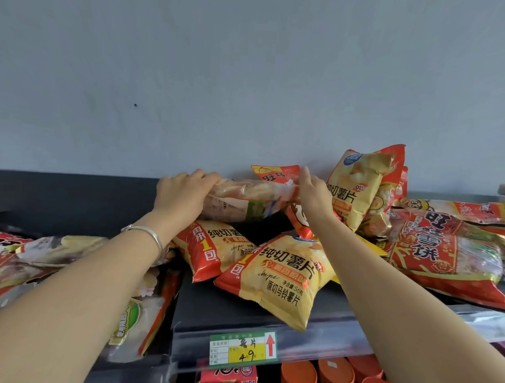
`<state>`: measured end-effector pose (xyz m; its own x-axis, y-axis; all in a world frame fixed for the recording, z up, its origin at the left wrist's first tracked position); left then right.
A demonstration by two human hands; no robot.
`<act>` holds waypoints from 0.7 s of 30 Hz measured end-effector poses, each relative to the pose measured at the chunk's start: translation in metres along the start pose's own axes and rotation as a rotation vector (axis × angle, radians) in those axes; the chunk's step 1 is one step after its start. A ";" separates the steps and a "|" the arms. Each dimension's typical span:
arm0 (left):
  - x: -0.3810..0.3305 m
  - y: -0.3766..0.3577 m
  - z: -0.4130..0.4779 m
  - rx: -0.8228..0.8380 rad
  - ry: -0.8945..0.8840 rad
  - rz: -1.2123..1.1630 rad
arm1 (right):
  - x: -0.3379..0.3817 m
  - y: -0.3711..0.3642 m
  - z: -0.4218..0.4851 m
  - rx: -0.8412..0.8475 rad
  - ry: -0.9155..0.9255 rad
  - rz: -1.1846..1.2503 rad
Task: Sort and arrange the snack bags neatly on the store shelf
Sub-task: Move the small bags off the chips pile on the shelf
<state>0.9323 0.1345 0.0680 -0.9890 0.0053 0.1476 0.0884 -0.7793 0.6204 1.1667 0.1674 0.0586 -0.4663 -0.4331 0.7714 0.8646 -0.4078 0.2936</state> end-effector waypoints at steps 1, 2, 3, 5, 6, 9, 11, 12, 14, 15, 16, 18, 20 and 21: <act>0.006 0.002 0.000 0.001 0.044 -0.026 | -0.005 0.006 0.001 -0.051 -0.046 0.081; 0.011 0.002 0.000 0.007 0.085 -0.050 | -0.010 0.007 0.002 -0.069 -0.087 0.124; 0.016 0.004 -0.001 0.014 0.122 -0.071 | -0.014 0.007 0.001 -0.063 -0.116 0.142; 0.022 0.007 -0.004 0.015 0.204 -0.116 | -0.024 -0.003 0.000 0.001 -0.195 0.190; 0.026 0.008 -0.006 0.015 0.255 -0.139 | -0.028 -0.013 -0.003 0.065 -0.250 0.220; 0.039 0.013 -0.009 0.015 0.437 -0.226 | -0.019 -0.045 -0.015 0.297 -0.290 0.254; 0.038 0.016 -0.011 0.005 0.498 -0.295 | -0.003 -0.064 -0.022 0.421 -0.235 0.267; 0.031 0.016 -0.012 0.016 0.490 -0.313 | 0.006 -0.073 -0.026 0.472 -0.213 0.299; 0.006 0.012 -0.010 0.123 0.402 -0.287 | 0.020 -0.089 -0.033 0.554 -0.211 0.430; -0.007 0.006 -0.011 0.214 0.336 -0.275 | 0.023 -0.095 -0.034 0.565 -0.248 0.528; -0.018 0.000 -0.012 0.320 0.276 -0.302 | 0.022 -0.099 -0.034 0.543 -0.302 0.619; -0.027 -0.006 -0.020 0.505 0.233 -0.544 | 0.008 -0.099 -0.029 0.402 -0.408 0.692; -0.018 -0.002 -0.029 0.571 0.317 -0.898 | -0.009 -0.095 -0.026 0.254 -0.480 0.632; -0.005 0.001 -0.033 0.523 0.395 -1.000 | -0.014 -0.094 -0.024 0.210 -0.490 0.610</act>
<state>0.9336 0.1131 0.0421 -0.6064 0.2000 -0.7696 -0.7946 -0.1897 0.5768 1.0871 0.1926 0.0066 0.1916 -0.1093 0.9754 0.9800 -0.0333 -0.1962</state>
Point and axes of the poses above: each hand's wrist, its own z-axis towards the middle knuckle, its own y-axis out of the back of the hand, x = y × z, the point moved 9 cm from there along z, towards the middle knuckle, and after that the axes turned 5 degrees about y, right-handed, at the moved point
